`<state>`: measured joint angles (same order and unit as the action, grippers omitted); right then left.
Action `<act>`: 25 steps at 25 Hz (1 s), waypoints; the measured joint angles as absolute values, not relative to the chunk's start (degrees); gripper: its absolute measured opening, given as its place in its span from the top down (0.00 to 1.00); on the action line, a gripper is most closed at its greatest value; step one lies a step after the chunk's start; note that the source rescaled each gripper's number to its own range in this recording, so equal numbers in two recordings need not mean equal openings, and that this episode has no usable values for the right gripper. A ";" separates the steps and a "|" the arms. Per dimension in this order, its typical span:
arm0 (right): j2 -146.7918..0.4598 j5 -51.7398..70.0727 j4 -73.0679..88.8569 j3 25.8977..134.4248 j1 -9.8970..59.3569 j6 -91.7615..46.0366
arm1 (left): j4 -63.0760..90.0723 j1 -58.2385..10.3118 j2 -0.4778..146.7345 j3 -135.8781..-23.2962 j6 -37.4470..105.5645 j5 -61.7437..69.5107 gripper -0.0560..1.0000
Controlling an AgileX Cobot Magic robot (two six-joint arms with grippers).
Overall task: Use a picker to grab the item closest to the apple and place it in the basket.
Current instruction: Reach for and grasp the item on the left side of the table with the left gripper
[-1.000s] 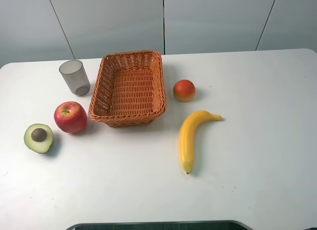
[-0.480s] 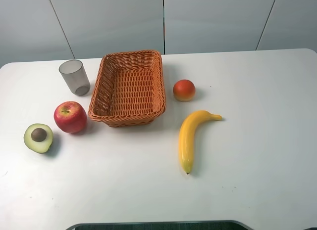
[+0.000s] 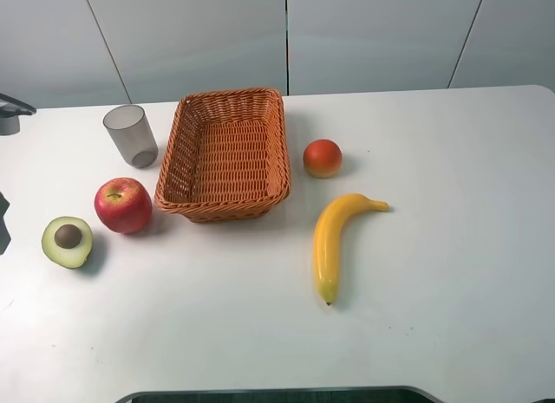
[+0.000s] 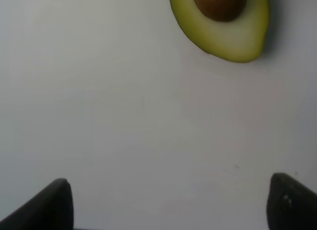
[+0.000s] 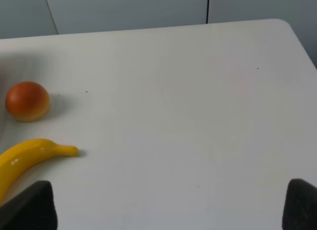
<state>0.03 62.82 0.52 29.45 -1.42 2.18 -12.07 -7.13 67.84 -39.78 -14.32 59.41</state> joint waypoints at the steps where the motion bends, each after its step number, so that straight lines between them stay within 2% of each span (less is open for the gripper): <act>1: 0.03 62.82 0.52 29.45 -1.42 2.18 | -12.08 -6.53 68.22 -39.42 -14.32 57.75 0.00; 8: 0.03 62.82 0.52 29.45 -1.42 2.18 | -11.85 -3.67 71.55 -35.06 -14.00 48.72 0.00; 15: 0.03 62.82 0.52 29.45 -1.42 2.18 | -5.02 -3.42 80.10 -34.42 -5.35 42.66 0.00; 25: 0.03 62.82 0.52 29.45 -1.42 2.18 | -8.68 -1.83 82.84 -34.42 -5.57 34.28 0.00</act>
<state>0.03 62.82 0.52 29.45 -1.42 2.18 -8.68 -1.83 82.84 -34.42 -5.57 34.28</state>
